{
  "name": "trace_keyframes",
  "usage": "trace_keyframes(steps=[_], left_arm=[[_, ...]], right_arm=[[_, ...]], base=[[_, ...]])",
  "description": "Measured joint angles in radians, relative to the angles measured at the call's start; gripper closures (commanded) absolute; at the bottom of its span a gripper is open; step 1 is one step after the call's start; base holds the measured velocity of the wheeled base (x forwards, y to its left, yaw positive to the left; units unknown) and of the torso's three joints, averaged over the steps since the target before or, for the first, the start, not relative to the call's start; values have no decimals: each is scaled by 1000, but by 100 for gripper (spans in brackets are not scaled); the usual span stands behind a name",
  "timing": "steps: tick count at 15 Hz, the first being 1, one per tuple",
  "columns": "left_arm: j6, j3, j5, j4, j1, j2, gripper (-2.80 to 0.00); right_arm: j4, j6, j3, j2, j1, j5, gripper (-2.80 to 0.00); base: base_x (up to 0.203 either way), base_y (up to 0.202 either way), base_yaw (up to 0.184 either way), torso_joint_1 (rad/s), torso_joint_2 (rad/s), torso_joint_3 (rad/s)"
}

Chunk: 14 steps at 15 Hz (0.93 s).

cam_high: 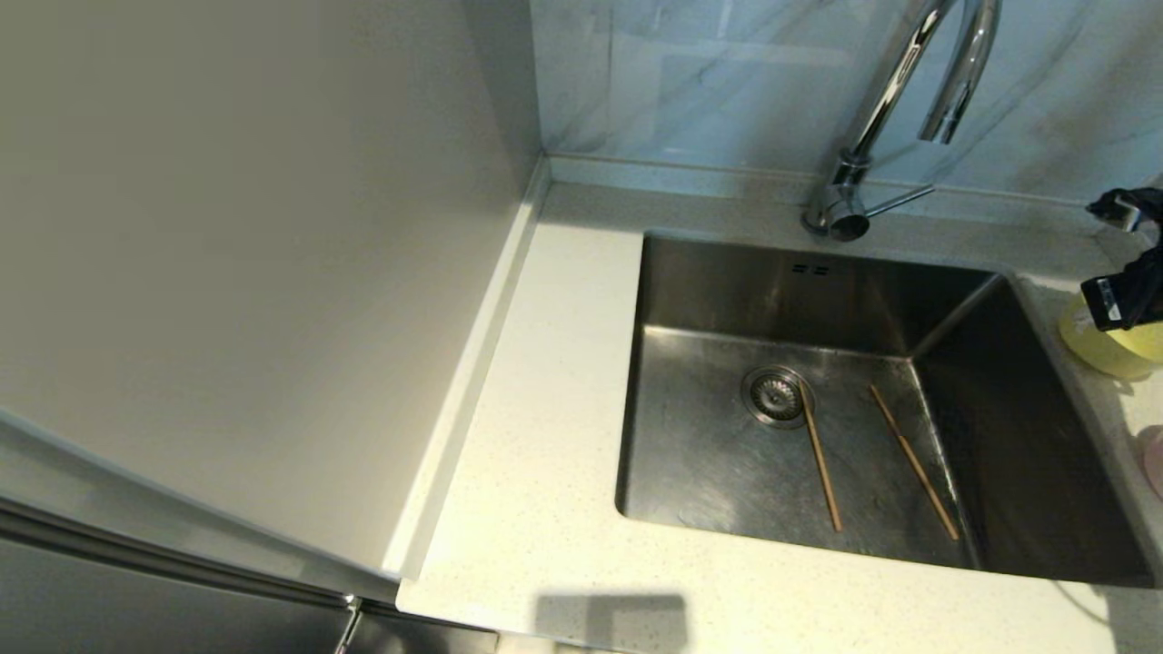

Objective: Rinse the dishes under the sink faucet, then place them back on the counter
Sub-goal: Put a bowl into the sink

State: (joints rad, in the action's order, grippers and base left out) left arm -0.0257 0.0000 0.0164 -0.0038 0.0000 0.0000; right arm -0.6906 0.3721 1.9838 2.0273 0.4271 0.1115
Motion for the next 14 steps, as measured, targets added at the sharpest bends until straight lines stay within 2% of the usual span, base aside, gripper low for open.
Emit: trace_keyframes(steps=[3,9,12,14], left_arm=[[0,0,0,0,0,0,0],[0,0,0,0,0,0,0],[0,0,0,0,0,0,0],[0,0,0,0,0,0,0]], right_arm=[[-1,-2,-14,-39,-52,0,0],[-17,-4,-208,-185,-217,-10,0],[-8,-7,-340,-217,-316,-83,0],[62,-11,-429,-210,-391,-154,0]], base=[[0,0,0,0,0,0],[0,0,0,0,0,0],[0,0,0,0,0,0],[0,0,0,0,0,0]])
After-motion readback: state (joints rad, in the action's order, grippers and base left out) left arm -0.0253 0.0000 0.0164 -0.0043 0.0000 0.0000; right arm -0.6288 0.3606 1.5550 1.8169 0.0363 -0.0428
